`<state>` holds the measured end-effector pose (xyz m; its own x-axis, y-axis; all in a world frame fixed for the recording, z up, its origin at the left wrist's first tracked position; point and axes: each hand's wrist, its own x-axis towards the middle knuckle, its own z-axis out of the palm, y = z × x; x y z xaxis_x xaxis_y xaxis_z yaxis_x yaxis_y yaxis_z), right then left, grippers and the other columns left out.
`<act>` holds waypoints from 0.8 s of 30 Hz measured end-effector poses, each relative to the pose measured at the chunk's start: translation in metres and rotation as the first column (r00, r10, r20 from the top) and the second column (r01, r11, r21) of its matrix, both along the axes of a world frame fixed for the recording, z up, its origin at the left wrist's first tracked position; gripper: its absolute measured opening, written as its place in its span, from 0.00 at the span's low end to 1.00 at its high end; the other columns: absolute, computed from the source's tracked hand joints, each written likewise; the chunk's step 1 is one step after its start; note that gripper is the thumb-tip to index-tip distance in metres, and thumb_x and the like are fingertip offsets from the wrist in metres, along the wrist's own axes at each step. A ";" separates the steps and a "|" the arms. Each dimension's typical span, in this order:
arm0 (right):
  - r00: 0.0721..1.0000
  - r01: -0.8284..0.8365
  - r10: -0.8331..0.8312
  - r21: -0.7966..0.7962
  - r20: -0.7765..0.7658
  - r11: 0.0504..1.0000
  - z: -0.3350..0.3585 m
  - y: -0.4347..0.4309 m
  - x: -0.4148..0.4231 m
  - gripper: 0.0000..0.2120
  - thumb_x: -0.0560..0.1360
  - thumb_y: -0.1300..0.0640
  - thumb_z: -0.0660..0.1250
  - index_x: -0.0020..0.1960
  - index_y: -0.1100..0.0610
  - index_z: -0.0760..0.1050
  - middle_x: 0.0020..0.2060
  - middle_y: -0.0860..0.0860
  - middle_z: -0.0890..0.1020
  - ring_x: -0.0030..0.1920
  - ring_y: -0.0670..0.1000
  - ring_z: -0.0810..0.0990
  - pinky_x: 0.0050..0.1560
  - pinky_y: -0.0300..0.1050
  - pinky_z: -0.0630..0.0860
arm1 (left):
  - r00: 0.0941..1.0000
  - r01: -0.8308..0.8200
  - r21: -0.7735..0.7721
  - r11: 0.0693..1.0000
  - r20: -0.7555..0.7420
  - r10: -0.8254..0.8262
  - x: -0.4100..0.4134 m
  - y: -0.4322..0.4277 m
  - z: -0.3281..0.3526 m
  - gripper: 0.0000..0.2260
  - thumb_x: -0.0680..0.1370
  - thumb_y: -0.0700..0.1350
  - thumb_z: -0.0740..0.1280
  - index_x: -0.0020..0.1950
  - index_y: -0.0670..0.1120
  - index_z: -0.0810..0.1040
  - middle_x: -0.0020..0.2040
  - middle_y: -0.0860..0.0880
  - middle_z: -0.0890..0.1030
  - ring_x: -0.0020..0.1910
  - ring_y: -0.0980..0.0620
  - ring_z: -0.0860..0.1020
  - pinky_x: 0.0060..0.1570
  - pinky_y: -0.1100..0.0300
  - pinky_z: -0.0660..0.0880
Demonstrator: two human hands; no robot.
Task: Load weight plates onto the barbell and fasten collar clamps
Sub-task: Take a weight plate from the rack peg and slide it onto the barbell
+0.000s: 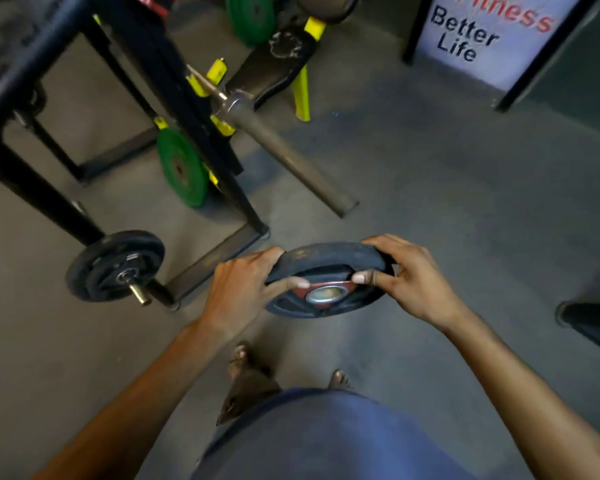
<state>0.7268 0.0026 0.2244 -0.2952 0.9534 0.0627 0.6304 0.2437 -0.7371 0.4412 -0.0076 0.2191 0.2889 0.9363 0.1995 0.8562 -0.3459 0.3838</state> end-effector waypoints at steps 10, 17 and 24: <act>0.993 -0.111 0.108 0.078 0.038 0.991 0.023 0.062 0.067 0.19 0.71 0.37 0.73 0.57 0.44 0.78 0.49 0.39 0.81 0.50 0.46 0.81 0.51 0.55 0.78 | 0.999 0.003 0.006 1.000 0.039 -0.003 0.061 0.043 0.013 0.32 0.70 0.76 0.55 0.48 0.48 0.77 0.38 0.50 0.82 0.36 0.47 0.81 0.35 0.53 0.75; 0.976 -0.207 0.200 0.079 0.087 0.975 0.025 0.125 0.059 0.18 0.70 0.39 0.74 0.56 0.46 0.78 0.49 0.39 0.81 0.50 0.47 0.82 0.50 0.56 0.79 | 0.996 -0.078 0.009 0.997 0.053 0.077 0.058 0.083 0.005 0.28 0.71 0.74 0.58 0.46 0.49 0.74 0.35 0.52 0.80 0.34 0.49 0.79 0.35 0.50 0.75; 0.955 -0.264 0.254 0.045 0.152 0.964 0.018 0.170 0.062 0.17 0.71 0.43 0.76 0.55 0.48 0.80 0.48 0.43 0.82 0.49 0.47 0.82 0.50 0.55 0.79 | 0.990 -0.132 0.109 0.985 -0.029 0.136 0.076 0.103 -0.015 0.24 0.73 0.67 0.66 0.50 0.47 0.77 0.37 0.48 0.84 0.36 0.46 0.84 0.33 0.56 0.74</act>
